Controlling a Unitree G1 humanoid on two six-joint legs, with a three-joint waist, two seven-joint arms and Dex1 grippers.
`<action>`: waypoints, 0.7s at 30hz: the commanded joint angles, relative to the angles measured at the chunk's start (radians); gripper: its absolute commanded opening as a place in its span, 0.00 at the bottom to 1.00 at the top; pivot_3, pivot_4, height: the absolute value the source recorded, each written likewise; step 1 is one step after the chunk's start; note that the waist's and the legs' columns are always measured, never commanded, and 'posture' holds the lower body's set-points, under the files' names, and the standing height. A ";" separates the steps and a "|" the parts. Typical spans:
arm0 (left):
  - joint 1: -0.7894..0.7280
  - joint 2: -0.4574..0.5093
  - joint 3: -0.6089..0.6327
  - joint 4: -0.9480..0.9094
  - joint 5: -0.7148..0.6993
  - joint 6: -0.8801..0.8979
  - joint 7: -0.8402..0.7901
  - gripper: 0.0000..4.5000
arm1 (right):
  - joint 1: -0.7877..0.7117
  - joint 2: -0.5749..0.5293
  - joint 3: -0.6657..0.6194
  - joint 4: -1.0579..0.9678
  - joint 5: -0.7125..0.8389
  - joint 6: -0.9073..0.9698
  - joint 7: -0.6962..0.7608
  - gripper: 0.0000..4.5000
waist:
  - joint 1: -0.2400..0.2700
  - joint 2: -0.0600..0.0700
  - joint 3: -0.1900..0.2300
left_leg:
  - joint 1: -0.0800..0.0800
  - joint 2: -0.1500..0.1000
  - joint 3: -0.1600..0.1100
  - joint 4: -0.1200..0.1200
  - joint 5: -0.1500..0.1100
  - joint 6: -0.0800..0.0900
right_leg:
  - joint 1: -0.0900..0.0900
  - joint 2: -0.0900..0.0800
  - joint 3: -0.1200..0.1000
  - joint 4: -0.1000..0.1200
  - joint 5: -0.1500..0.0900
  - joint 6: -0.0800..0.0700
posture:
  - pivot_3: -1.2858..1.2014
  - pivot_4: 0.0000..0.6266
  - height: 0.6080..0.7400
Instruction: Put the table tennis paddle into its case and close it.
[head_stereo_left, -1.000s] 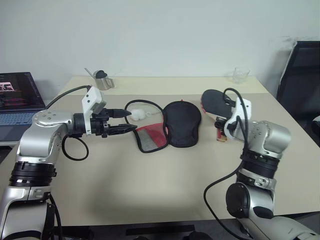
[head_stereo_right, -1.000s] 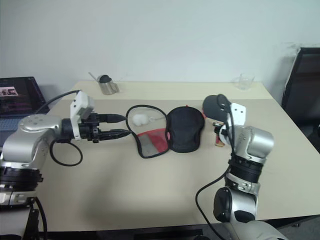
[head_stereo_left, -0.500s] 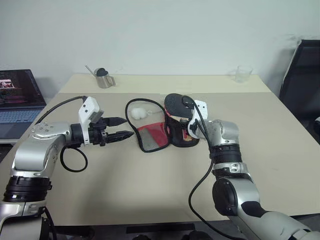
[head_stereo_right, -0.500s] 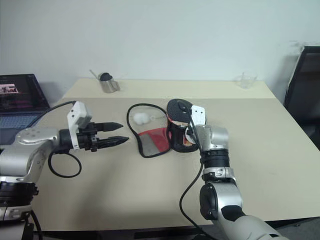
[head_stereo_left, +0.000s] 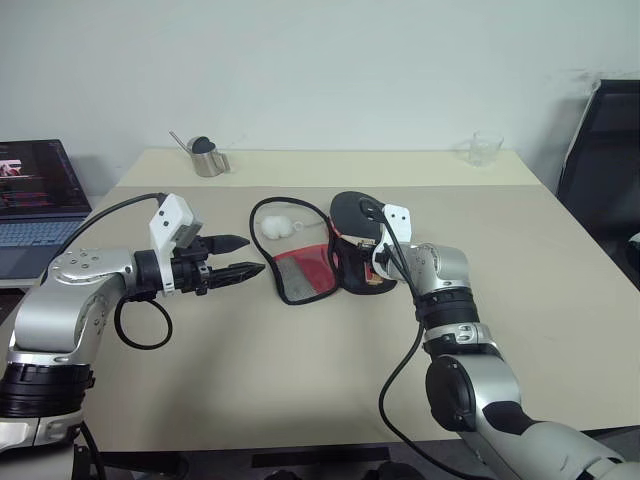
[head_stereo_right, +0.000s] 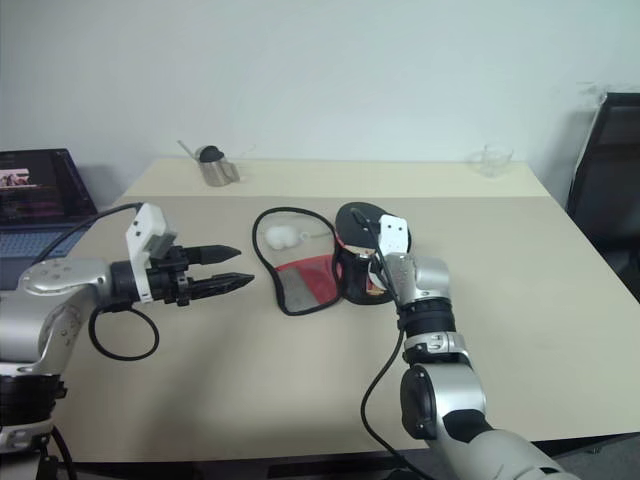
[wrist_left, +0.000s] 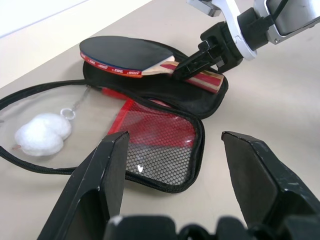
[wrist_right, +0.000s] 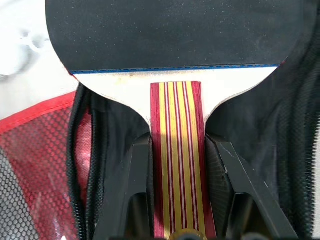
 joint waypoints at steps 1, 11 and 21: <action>-0.018 0.014 0.024 -0.032 -0.017 -0.003 0.001 0.71 | -0.029 -0.014 0.024 -0.042 0.009 -0.027 -0.016 0.23 | 0.000 0.000 0.000 | 0.000 0.000 0.000 0.000 0.000 0.000 | 0.000 0.000 0.000 0.000 0.000 0.000 | 0.52 0.24 1.00; -0.032 0.002 0.007 -0.028 -0.014 -0.011 -0.002 0.71 | -0.001 -0.018 0.054 -0.038 0.009 -0.021 -0.027 0.23 | 0.000 0.000 0.000 | 0.000 0.000 0.000 0.000 0.000 0.000 | 0.000 0.000 0.000 0.000 0.000 0.000 | 0.52 0.24 1.00; -0.021 0.007 0.013 -0.052 -0.020 0.002 0.006 0.71 | 0.000 -0.011 0.022 0.004 0.033 -0.019 -0.055 0.23 | 0.000 0.000 0.000 | 0.000 0.000 0.000 0.000 0.000 0.000 | 0.000 0.000 0.000 0.000 0.000 0.000 | 0.52 0.24 1.00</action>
